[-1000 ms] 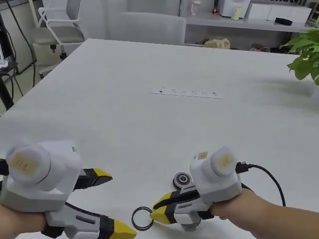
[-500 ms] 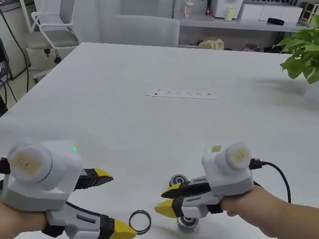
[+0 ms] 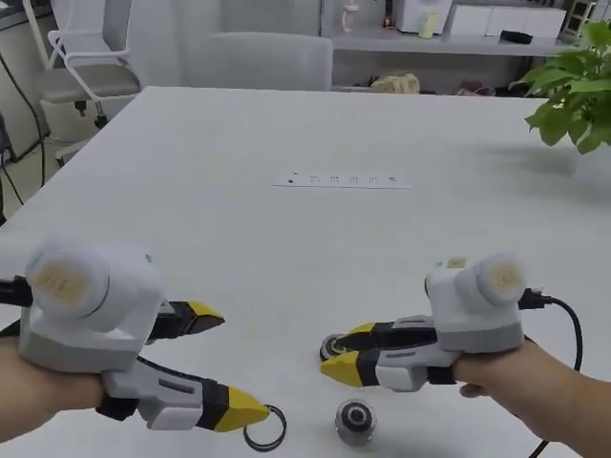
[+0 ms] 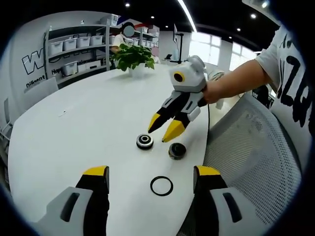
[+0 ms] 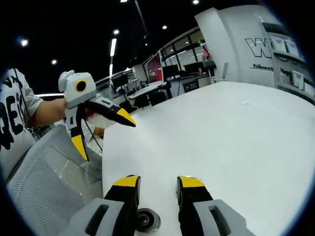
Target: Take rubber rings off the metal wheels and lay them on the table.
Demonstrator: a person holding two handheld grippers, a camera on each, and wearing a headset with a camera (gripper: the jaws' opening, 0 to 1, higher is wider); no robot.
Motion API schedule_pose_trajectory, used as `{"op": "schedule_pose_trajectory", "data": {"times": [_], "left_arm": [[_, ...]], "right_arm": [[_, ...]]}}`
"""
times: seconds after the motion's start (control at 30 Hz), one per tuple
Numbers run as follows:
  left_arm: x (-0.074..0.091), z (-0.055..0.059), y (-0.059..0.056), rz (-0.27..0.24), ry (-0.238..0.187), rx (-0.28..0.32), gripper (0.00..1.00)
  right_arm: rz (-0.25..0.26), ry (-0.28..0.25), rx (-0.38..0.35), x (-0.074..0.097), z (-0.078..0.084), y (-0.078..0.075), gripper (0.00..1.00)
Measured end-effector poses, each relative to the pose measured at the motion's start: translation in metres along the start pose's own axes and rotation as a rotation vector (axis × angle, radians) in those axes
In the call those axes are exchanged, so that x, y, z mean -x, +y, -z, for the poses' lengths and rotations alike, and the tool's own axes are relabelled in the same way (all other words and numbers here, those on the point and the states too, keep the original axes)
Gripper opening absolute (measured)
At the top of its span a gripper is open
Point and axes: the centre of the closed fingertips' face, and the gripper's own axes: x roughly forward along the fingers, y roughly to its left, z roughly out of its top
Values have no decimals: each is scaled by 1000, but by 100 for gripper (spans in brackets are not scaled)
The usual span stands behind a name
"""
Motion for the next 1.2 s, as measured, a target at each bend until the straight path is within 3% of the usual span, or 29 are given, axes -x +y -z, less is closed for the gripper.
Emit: {"op": "schedule_pose_trajectory", "data": {"times": [0.43,0.57,0.97,1.2], "left_arm": [[-18,-18,17,10,-34,43,65],[-24,-20,21,12,-26,36,63],[-45,-21,31,26,2,33,60],[-60,-21,29,46,17,23,57]], "right_arm": [[87,-66,-16,22,-11,-29,30],[105,-72,-19,25,-10,-35,31],[144,-71,-38,28,2,-46,32],[156,-56,-41,29,13,-53,32]]}}
